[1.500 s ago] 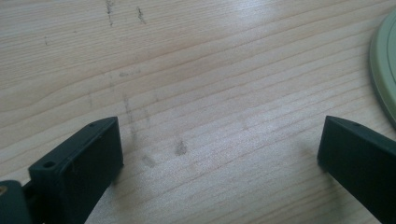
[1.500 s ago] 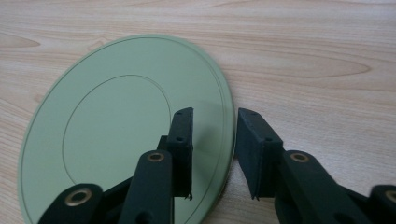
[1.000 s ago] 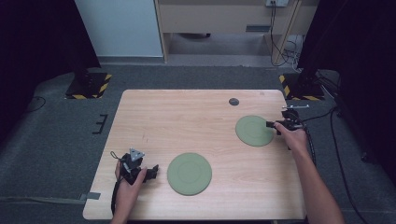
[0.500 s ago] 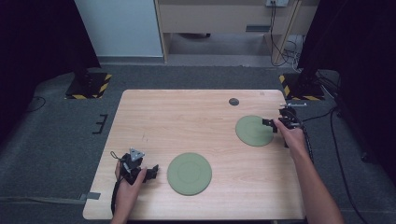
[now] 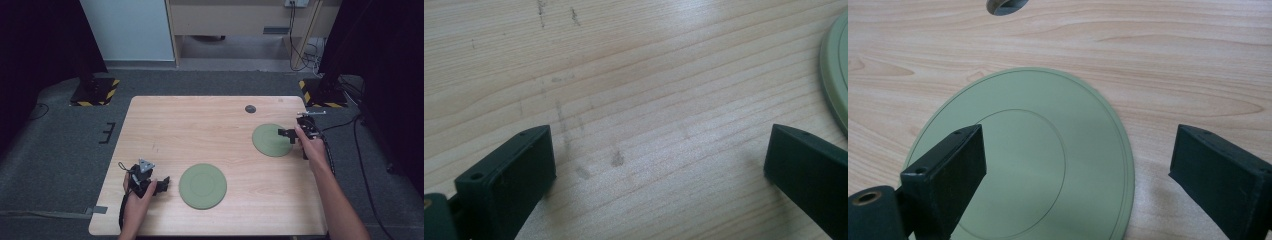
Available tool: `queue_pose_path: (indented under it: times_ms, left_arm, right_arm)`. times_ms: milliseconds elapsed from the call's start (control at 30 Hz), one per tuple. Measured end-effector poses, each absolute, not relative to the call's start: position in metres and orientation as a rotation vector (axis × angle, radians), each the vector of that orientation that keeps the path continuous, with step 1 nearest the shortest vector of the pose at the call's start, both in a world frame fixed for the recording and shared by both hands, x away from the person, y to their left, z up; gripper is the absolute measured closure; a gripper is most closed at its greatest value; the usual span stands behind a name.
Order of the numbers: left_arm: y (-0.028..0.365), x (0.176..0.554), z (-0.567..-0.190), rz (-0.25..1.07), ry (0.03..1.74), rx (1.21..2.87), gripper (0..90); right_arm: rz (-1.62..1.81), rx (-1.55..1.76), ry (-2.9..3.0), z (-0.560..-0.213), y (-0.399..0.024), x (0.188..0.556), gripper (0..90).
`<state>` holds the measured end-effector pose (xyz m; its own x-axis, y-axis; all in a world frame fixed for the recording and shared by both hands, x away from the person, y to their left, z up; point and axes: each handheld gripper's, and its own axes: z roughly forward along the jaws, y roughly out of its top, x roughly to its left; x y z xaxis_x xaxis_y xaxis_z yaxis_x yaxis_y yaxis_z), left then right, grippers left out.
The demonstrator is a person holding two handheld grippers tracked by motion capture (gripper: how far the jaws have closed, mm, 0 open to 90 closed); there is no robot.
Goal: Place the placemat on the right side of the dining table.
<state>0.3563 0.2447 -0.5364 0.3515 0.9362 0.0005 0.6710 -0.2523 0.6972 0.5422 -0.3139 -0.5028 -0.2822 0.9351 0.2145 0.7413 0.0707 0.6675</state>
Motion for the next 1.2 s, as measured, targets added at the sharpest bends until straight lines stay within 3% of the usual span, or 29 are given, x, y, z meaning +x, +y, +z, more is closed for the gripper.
queue_pose_path:
  times_ms: [533,1200]
  left_arm:
    - [0.245,0.356,-0.536,0.567,1.394,2.013,0.0]
    - [0.245,0.356,-0.536,0.567,1.394,2.013,0.0]
  right_arm:
    - [1.031,1.553,2.079,-0.496,-0.309,0.531,9.3]
    - [1.060,1.335,2.200,-0.490,-0.264,0.504,9.0]
